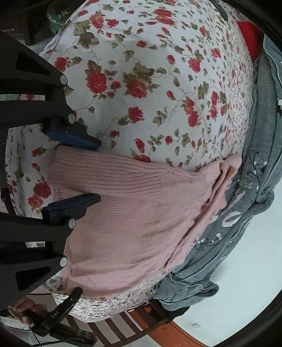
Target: Fold small clothes
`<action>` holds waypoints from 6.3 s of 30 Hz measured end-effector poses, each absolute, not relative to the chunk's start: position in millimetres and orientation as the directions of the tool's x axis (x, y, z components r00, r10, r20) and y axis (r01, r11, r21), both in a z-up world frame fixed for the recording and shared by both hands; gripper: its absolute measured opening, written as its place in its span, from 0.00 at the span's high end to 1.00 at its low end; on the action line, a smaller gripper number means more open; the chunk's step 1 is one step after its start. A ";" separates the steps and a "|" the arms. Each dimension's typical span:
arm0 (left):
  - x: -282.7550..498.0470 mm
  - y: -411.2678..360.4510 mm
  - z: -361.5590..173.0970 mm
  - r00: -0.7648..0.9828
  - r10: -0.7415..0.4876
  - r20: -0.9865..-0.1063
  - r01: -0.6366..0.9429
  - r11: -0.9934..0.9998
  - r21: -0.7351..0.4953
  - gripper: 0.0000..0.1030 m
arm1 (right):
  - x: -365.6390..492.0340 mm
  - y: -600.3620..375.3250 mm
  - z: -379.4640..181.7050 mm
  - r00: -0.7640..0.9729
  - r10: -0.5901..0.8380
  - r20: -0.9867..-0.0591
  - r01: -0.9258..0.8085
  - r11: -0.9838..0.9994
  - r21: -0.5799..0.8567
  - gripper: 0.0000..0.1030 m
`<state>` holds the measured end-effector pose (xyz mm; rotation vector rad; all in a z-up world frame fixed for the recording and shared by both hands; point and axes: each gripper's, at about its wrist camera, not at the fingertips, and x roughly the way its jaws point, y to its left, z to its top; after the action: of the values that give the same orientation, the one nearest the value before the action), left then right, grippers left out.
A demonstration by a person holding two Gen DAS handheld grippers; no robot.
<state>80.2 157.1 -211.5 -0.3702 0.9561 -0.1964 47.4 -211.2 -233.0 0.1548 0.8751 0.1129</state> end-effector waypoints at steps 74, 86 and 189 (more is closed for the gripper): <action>62.0 165.5 -193.5 0.566 -0.352 -0.746 0.000 0.904 -0.427 0.55 | 29.1 -220.5 -217.1 0.629 0.223 -0.745 -0.019 0.962 0.272 0.64; 60.7 157.1 -194.7 0.555 -0.356 -0.752 0.004 0.905 -0.426 0.93 | 38.8 -190.3 -228.7 0.606 0.187 -0.773 -0.047 0.979 0.200 0.95; 402.8 144.0 -119.4 0.644 -0.303 -0.703 0.056 0.935 -0.351 0.93 | 381.6 -243.3 -149.7 0.729 0.171 -0.663 -0.035 0.976 0.213 0.95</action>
<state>402.8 144.0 -119.4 -0.3122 0.8503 -0.2081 381.6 -243.3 -149.7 0.1918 0.7472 0.1139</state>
